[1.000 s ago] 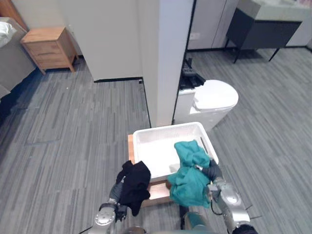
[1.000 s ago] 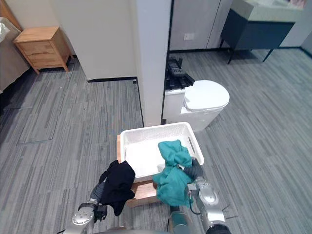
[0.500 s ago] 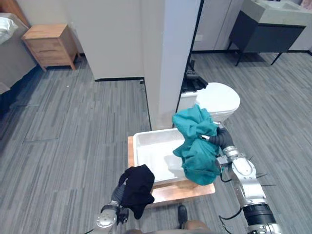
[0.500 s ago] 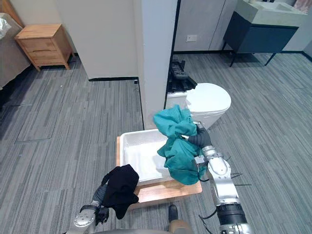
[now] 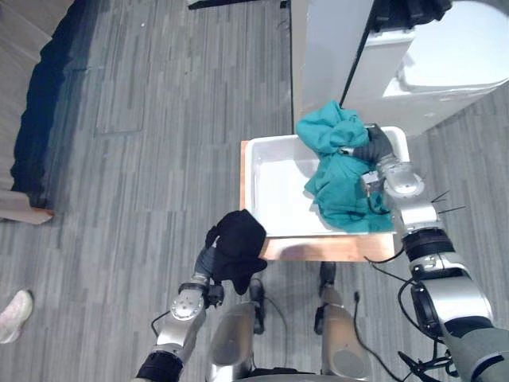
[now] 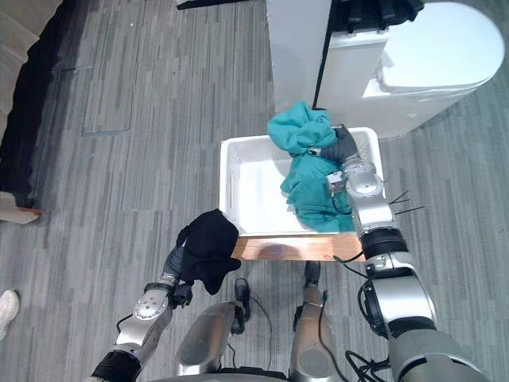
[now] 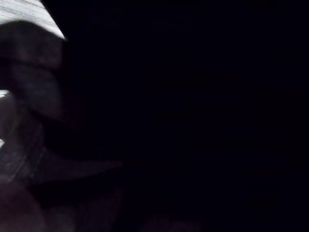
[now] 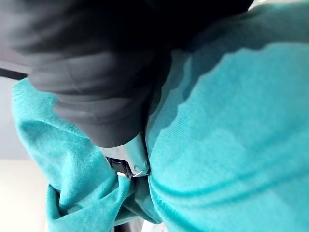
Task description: Tidy the bed and pick cloth on bed and put in laundry
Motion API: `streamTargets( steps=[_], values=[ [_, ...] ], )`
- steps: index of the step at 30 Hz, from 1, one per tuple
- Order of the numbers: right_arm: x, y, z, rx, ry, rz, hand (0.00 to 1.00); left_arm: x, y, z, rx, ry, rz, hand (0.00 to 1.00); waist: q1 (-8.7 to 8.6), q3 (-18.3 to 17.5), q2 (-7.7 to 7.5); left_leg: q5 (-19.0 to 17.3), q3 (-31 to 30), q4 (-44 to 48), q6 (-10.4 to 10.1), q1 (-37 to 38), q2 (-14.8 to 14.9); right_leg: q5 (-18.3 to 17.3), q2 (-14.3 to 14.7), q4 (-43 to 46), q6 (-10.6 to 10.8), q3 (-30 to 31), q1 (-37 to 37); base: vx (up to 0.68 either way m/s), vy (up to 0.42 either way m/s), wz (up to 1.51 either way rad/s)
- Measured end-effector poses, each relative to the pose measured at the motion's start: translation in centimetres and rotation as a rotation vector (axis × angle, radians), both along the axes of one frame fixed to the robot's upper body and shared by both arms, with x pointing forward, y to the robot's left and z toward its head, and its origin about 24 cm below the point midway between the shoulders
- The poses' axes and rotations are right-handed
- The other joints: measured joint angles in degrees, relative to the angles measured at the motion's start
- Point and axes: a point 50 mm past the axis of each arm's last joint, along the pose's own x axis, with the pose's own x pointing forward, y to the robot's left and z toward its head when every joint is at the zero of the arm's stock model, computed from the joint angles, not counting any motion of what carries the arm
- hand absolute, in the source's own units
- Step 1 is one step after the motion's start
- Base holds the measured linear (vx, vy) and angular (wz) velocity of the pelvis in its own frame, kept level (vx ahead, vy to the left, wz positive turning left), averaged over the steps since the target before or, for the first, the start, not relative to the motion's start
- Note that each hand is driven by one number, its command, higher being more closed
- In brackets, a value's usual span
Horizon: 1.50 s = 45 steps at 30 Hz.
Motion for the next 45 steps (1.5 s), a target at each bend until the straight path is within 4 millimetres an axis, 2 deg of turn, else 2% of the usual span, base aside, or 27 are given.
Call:
streamTargets(
  steps=[2,3,8,10,11,13,15,17,18,19,20,23,25,27,29,36,39,41,45],
  values=[
    [0.1,-1.8,0.1,-0.043,0.019,-0.077,0.0,0.4,-1.0,2.4,-0.044,-0.112,-0.038,1.0,-0.18,0.2,0.53,1.0,-0.1,-1.3,0.2,0.1,-0.9,0.1,-0.5,0.0,0.1,-0.3,-0.3,0.01,0.034,0.09],
    [0.1,-2.1,0.0,-0.049,0.026,-0.087,0.0,0.4,-1.2,3.0,-0.055,-0.14,-0.044,1.0,-0.32,0.2,0.54,1.2,-0.1,-1.7,0.3,0.3,-0.9,0.1,-0.7,0.0,0.1,-0.5,-0.2,0.01,0.022,0.14],
    [-0.7,-2.7,-1.5,-0.071,0.027,-0.11,0.0,0.0,-1.7,8.8,-0.126,-0.394,-0.132,1.0,-1.04,0.0,0.73,1.3,0.3,-2.5,0.3,4.0,-1.3,0.1,-1.4,-0.1,0.1,-1.2,3.1,0.01,0.037,0.05],
    [-1.8,-2.0,-3.5,-0.072,0.003,-0.116,0.0,-0.5,-1.8,11.6,-0.155,-0.517,-0.172,1.0,-1.02,-1.5,0.48,1.2,1.0,-3.7,0.4,5.2,-1.4,0.1,-1.3,-0.5,0.1,-0.8,3.8,-0.03,0.03,-0.06],
    [-2.2,-1.7,-4.1,-0.068,-0.002,-0.117,0.0,-0.6,-1.8,12.1,-0.156,-0.538,-0.18,1.0,-1.06,-2.2,0.38,1.2,1.1,-3.8,0.4,5.2,-1.4,0.1,-1.3,-0.7,0.1,-0.6,3.8,-0.02,0.011,-0.13],
    [-4.2,0.1,-6.9,-0.071,-0.004,-0.122,0.0,-1.0,-2.0,13.3,-0.157,-0.597,-0.212,1.0,-1.26,-5.0,-0.05,1.0,2.3,-4.1,0.6,5.8,-1.1,0.1,-0.8,-2.1,0.1,0.4,4.3,0.0,-0.024,-0.22],
    [-5.7,0.9,-8.4,-0.089,-0.004,-0.125,0.0,-0.9,-2.3,14.0,-0.154,-0.629,-0.26,1.0,-1.45,-5.3,-0.22,0.5,3.2,-4.1,0.6,8.1,-0.4,0.1,0.0,-2.5,0.1,1.5,6.3,0.01,-0.035,-0.28],
    [-7.2,1.5,-9.8,-0.117,0.009,-0.129,0.0,-0.8,-2.6,14.4,-0.166,-0.645,-0.306,1.0,-1.86,-7.2,-1.21,-0.2,4.7,-4.1,0.3,9.3,0.4,-0.4,0.9,-2.5,-0.1,2.5,6.8,-0.03,-0.041,-0.37],
    [-7.8,1.8,-10.3,-0.126,0.014,-0.135,0.0,-0.8,-2.8,14.6,-0.165,-0.653,-0.32,1.0,-2.83,-8.3,-2.06,-0.4,5.1,-4.1,0.2,9.3,0.7,-0.5,1.2,-2.5,-0.2,3.2,6.9,-0.06,-0.057,-0.41],
    [-8.7,2.2,-11.0,-0.14,0.024,-0.142,0.0,-0.7,-3.2,14.8,-0.159,-0.661,-0.349,1.0,-3.97,-10.0,-3.6,-0.8,6.3,-4.1,-0.1,10.1,1.3,-0.6,1.6,-2.5,-0.2,4.0,7.0,-0.04,-0.036,-0.36],
    [-9.0,2.3,-11.1,-0.139,0.027,-0.142,0.0,-0.6,-3.4,14.9,-0.16,-0.662,-0.36,1.0,-4.2,-10.4,-4.2,-0.9,6.8,-4.2,-0.2,10.6,1.5,-0.7,1.7,-2.5,-0.3,4.8,7.2,-0.04,-0.015,-0.42],
    [-10.7,1.8,-12.2,-0.143,0.056,-0.173,0.0,-0.2,-5.4,15.4,-0.146,-0.658,-0.448,1.0,-5.05,-13.1,-6.63,-1.4,9.1,-4.8,-0.6,13.2,2.1,-0.7,2.7,-2.6,-0.4,7.0,8.1,-0.04,-0.008,-0.42],
    [-11.2,1.7,-12.6,-0.151,0.068,-0.177,0.0,0.4,-6.0,15.3,-0.138,-0.638,-0.464,1.0,-6.31,-13.5,-6.94,-1.4,9.7,-5.1,-0.6,14.4,2.1,-0.7,2.8,-2.6,-0.4,7.9,9.0,-0.04,0.01,-0.2],
    [-11.6,1.6,-13.1,-0.159,0.09,-0.177,0.0,1.2,-6.3,14.7,-0.123,-0.586,-0.448,1.0,-6.69,-14.2,-6.83,-1.6,10.6,-5.1,-0.5,15.2,2.1,-0.7,2.8,-2.6,-0.3,8.5,9.3,-0.07,0.025,-0.15],
    [-12.4,1.5,-13.9,-0.16,0.127,-0.176,0.0,2.0,-6.4,13.4,-0.083,-0.521,-0.393,1.0,-7.43,-14.8,-7.04,-1.7,10.8,-5.1,-0.5,15.2,2.1,-0.8,2.8,-2.6,-0.3,8.9,9.3,-0.05,0.011,-0.04],
    [-13.7,0.8,-14.8,-0.11,0.182,-0.199,0.0,3.8,-5.4,10.4,0.1,-0.418,-0.216,1.0,-7.53,-14.7,-7.59,-1.8,12.0,-4.7,-0.8,13.7,2.1,-1.2,2.9,-2.6,0.5,10.0,7.3,-0.06,-0.002,-0.09],
    [-13.8,0.3,-14.9,-0.087,0.2,-0.226,0.0,5.4,-4.6,10.7,0.154,-0.422,-0.122,1.0,-7.64,-14.4,-8.19,-2.3,12.3,-2.8,-0.5,10.9,2.2,-0.6,2.8,-2.5,1.4,10.4,4.8,-0.06,-0.013,-0.1],
    [-14.1,0.1,-15.2,-0.062,0.218,-0.24,0.0,6.7,-3.7,11.3,0.192,-0.44,-0.039,1.0,-7.75,-13.7,-8.76,-3.3,12.9,-0.7,-0.5,9.1,2.9,0.3,3.1,-2.5,0.9,11.0,3.9,-0.04,0.001,-0.18],
    [-14.7,-0.8,-15.6,-0.021,0.233,-0.285,0.0,8.6,-2.2,14.2,0.254,-0.53,0.055,1.0,-8.51,-10.8,-9.99,-6.1,13.2,4.4,-0.3,6.1,4.5,0.5,3.9,-1.9,1.2,11.5,2.6,-0.06,0.02,-0.11]
  ],
)
